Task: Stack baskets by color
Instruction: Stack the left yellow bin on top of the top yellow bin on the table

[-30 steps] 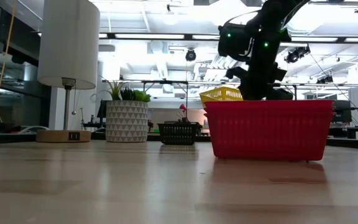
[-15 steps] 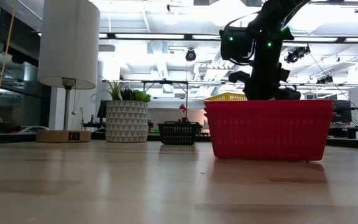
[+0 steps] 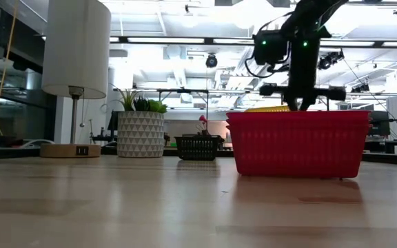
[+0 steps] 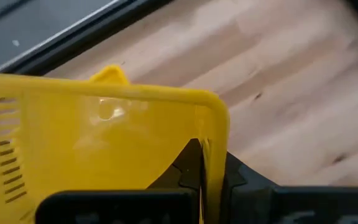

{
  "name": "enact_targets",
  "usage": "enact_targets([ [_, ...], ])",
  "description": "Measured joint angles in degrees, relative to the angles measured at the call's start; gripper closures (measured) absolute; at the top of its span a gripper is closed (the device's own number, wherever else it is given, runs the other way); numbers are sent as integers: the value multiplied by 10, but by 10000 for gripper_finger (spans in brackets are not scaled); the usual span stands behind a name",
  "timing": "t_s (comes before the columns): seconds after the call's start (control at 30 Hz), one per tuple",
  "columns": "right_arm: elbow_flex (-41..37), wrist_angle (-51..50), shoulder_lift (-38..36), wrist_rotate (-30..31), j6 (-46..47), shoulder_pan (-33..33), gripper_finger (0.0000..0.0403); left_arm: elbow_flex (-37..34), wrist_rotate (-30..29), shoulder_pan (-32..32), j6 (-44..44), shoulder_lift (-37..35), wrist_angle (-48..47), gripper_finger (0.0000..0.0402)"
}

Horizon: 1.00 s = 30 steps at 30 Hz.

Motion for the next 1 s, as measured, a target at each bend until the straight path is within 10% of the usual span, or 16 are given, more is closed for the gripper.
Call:
enact_targets([
  [0.3,0,13,-108,-22,-318,-78,403,0,-31,0,-13,0,0,401],
  [0.53,10,100,-181,-211,-664,-144,403,0,-59,0,-12,0,0,401],
  [1.0,296,-106,53,-269,-1305,-159,403,0,-60,0,-53,0,2,401],
])
